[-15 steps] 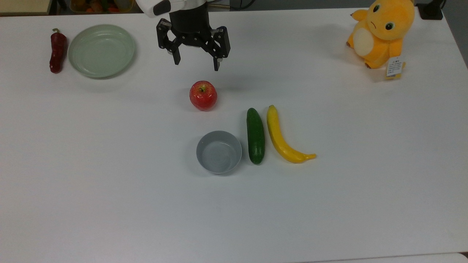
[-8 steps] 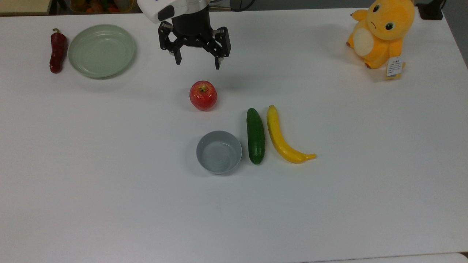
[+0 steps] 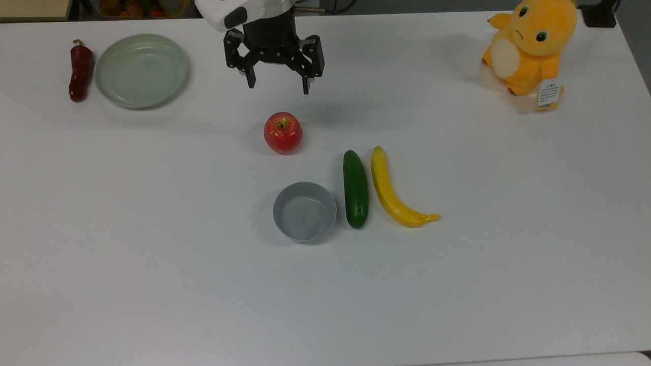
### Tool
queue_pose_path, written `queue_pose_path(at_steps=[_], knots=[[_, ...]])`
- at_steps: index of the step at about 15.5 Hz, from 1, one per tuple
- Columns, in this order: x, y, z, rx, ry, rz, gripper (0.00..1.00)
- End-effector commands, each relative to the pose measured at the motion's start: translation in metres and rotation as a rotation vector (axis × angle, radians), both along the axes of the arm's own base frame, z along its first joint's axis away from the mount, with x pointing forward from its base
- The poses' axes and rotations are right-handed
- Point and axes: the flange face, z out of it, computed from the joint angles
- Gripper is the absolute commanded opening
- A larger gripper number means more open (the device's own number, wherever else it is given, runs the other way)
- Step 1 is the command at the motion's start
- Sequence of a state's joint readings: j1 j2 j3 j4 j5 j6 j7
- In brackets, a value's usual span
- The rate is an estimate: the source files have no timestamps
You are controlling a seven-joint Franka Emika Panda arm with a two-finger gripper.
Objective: Red apple placed in the center of the desktop
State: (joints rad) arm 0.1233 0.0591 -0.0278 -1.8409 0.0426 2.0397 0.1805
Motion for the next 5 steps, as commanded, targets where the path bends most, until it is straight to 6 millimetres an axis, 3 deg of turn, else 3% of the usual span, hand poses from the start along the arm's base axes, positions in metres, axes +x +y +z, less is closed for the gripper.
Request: queue_pose_path(at_steps=[1,5], knots=[[-0.0122,0.0136,-0.0027,-0.031,0.021,0.057,1.0],[-0.0122,0.0125,-0.0028,-0.034,0.022,0.053,1.0]])
